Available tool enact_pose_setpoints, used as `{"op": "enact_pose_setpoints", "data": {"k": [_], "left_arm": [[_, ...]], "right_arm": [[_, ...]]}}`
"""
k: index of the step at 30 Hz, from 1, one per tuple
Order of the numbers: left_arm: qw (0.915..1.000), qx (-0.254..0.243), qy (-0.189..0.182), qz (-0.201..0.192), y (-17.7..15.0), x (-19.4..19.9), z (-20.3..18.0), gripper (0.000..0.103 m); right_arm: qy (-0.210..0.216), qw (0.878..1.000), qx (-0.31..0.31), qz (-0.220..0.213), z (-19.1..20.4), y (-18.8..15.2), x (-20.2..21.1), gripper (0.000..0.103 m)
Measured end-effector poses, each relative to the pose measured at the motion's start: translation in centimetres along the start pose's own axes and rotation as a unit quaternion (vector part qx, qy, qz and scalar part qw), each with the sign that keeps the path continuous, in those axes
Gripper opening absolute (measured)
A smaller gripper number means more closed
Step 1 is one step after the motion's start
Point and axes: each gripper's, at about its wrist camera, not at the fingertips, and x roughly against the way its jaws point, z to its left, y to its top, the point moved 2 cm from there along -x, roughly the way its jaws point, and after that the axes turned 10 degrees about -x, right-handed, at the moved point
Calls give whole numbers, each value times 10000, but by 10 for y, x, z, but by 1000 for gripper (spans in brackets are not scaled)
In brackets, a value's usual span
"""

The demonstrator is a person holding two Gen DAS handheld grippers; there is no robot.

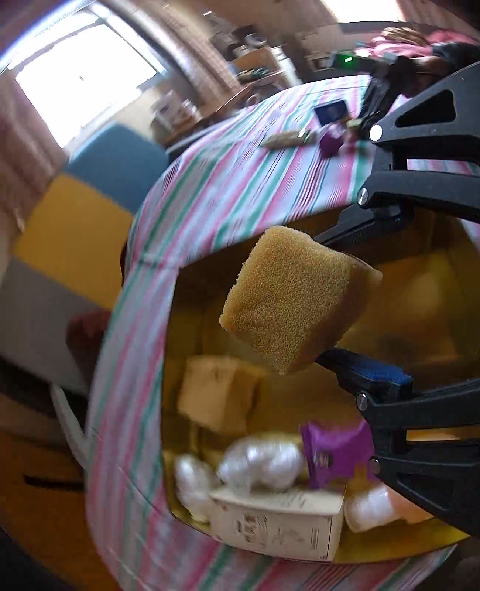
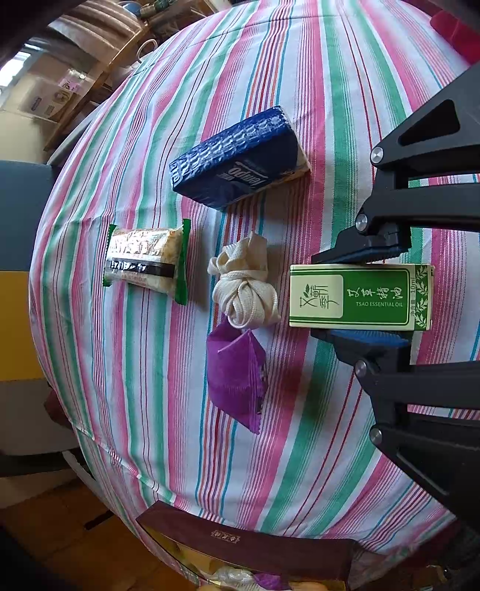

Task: Organize objects
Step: 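Lower the yellow sponge into the gold tray and open the left tool, then carry the green-and-white box into the gold tray and open the right tool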

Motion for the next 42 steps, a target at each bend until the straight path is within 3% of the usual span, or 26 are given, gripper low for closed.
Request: {"op": "enact_pose_setpoints", "data": {"k": [3,7,11,15,24,28,32,42], "left_arm": [[9989,-19,406,236,4,-15,20,54],[9964,55,683,498,7,-40,36,56],[9925,-53,1111,497,10,-50,37,64],[9921,-53,1132,545,11,-49,34,67],[9855,-501,1622,-17,12,-9,24,76],[9742,-824,1998,-648,1,27,10,76],[9678,-878,2081,-1109,-17,58,3,76],[9699,-794,1985,-1161,-47,78,11,76]], "right_arm": [[5,10000,-6,2,0,0,0,31],[8,10000,-10,4,0,0,0,31],[11,10000,-12,6,0,0,0,31],[26,10000,-29,13,-1,0,0,31],[-10,10000,6,2,0,0,0,31],[-47,10000,39,-8,1,0,0,31],[-168,9998,135,8,6,-2,-3,31],[-250,9996,123,-34,8,-5,-2,31]]}}
